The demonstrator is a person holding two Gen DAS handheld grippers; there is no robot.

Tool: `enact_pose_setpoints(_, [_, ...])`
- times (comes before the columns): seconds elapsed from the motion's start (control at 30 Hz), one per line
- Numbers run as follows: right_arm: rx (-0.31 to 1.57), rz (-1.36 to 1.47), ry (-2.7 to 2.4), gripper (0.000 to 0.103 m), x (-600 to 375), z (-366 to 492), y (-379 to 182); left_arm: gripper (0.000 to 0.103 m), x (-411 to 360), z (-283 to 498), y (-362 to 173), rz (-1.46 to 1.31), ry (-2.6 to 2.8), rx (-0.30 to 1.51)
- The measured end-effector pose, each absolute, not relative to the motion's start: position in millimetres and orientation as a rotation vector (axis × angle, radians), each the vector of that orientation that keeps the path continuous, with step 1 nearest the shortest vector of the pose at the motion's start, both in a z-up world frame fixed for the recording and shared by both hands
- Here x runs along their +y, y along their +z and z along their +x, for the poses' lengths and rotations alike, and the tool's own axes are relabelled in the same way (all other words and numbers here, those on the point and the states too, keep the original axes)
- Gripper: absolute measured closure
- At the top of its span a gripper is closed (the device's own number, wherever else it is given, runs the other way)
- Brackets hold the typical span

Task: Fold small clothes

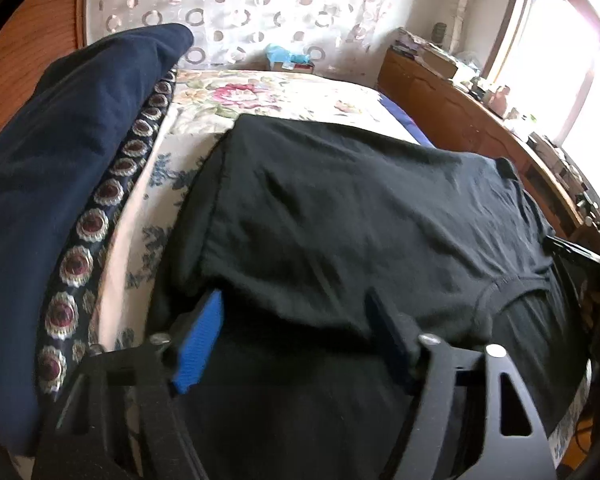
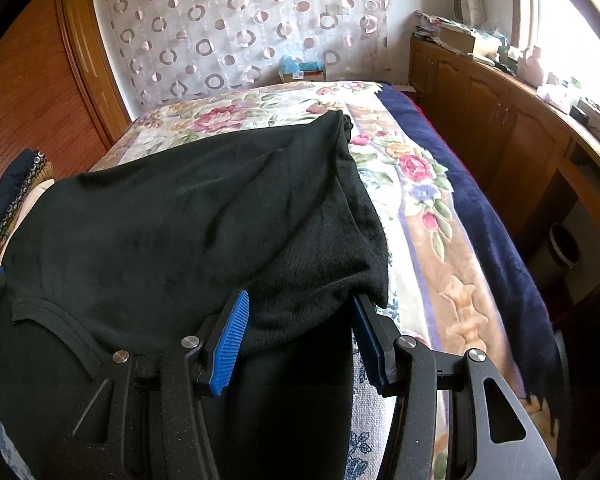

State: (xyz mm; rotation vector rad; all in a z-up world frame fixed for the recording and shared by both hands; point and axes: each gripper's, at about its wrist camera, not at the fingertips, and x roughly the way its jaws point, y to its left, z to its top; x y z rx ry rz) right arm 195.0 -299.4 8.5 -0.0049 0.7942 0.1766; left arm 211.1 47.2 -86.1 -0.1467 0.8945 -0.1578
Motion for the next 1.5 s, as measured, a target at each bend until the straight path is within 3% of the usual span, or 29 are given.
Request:
enact_pose_setpoints(0.1, [0.794, -0.007, 0.176, 0.049, -299.8, 195.2, 8.3, 0.051, 48.8, 214.8, -86.3, -0.131, -0.129, 0.89])
enact_pose_setpoints(0.3, [0.796, -0.037, 0.157, 0.052, -298.0, 196.8, 8.8, 0.056, 50.5, 217.7, -87.5, -0.096, -0.101, 0.889])
enact_pose_setpoints(0.37, [0.79, -0.052, 0.136, 0.064, -297.1, 196.4, 9.6, 0.063, 50.1, 217.7, -87.3, -0.087, -0.088, 0.889])
enact_pose_setpoints(0.43, [0.775, -0.073, 0.141, 0.086, -296.4, 195.7, 11.4, 0.083, 50.3, 217.8, -87.1, -0.063, -0.068, 0.888])
enact_pose_setpoints(0.53, [0.744, -0.111, 0.152, 0.097, -292.5, 192.3, 14.6, 0.099, 52.9, 216.0, -85.5, -0.07, -0.08, 0.883])
enact_pose_setpoints(0.93, [0.603, -0.079, 0.191, 0.098, -304.1, 166.3, 47.8, 0.101, 53.9, 191.6, -33.7, -0.065, -0.098, 0.695])
enact_pose_setpoints(1.5, [0.517, -0.06, 0.25, 0.099, -303.7, 124.8, 61.3, 0.101, 58.3, 158.4, -5.7, -0.093, -0.114, 0.578])
